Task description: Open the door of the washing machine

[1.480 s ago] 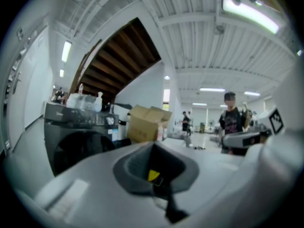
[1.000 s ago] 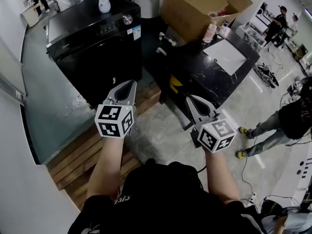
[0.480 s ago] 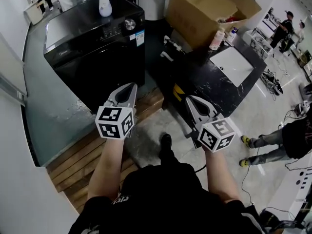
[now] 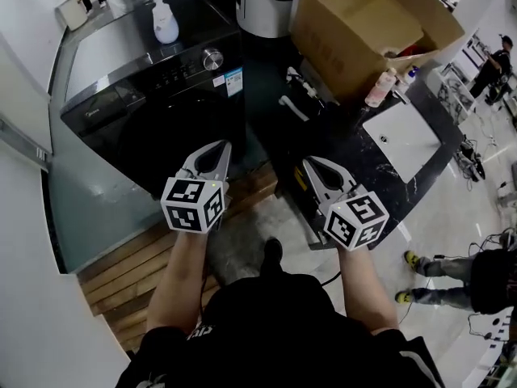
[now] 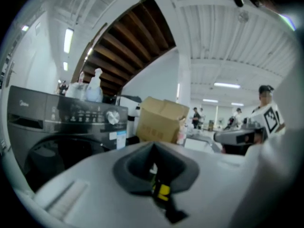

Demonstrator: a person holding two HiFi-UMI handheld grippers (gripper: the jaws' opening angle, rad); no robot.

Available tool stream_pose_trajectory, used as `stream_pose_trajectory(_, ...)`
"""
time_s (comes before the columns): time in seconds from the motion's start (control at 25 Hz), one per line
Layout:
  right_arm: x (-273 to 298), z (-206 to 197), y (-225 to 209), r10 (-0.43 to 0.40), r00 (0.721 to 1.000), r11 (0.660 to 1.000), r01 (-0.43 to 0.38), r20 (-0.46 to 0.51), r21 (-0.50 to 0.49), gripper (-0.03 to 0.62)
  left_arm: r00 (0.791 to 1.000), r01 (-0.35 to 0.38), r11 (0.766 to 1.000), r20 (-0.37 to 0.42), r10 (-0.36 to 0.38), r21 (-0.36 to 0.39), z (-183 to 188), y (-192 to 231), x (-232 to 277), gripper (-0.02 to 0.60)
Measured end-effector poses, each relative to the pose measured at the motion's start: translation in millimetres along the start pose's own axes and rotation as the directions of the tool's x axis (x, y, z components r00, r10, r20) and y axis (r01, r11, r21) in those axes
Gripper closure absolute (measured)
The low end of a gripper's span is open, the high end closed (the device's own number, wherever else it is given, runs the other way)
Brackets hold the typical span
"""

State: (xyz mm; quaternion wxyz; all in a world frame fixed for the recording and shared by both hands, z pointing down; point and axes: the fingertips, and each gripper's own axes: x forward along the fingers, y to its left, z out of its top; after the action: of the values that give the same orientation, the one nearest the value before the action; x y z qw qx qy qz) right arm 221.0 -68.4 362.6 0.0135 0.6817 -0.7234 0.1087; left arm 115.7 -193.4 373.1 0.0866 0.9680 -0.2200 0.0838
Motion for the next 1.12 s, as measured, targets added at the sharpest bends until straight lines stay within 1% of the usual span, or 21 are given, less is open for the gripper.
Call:
stream_pose_trajectory(0.28, 38.1, -5.1, -57.9, 0.045, 0.999, 0.998, -0.044, -0.026, 0.048, 0.600, 0.998, -0.022, 1.000, -0.064, 0.021, -0.008, -5.0, 4.0, 66.7, 0.572)
stream_pose_trajectory(0.44, 51.8, -1.7, -85.8, 0.062, 0.998, 0.996, -0.060, -0.032, 0.058, 0.600, 0.997, -0.024, 1.000, -0.071, 0.022, -0.020, 0.4, 3.5, 96.2, 0.572)
stream_pose_trajectory(0.6, 62.6, 8.6, -101.5, 0.086, 0.996, 0.995, -0.084, -0.024, 0.055, 0.600, 0.997, -0.031, 0.999, -0.070, 0.030, -0.014, 6.7, 1.1, 108.5, 0.572)
stream_pose_trajectory(0.72, 74.8, 10.1, -100.5, 0.119, 0.992, 0.991, -0.118, -0.030, 0.058, 0.600, 0.996, -0.062, 0.998, -0.065, 0.061, -0.013, 9.0, 10.2, 106.5, 0.572)
stream_pose_trajectory(0.84, 86.9, 10.5, -89.1, 0.157, 0.987, 0.987, -0.155, -0.042, 0.046, 0.599, 0.993, -0.099, 0.995, -0.059, 0.098, -0.023, 10.3, 25.7, 99.5, 0.572)
stream_pose_trajectory(1.12, 118.8, 18.0, -65.8, 0.171, 0.984, 0.985, -0.171, -0.053, 0.007, 0.571, 0.992, -0.127, 0.991, -0.015, 0.127, -0.029, 22.2, 62.3, 85.0, 0.572)
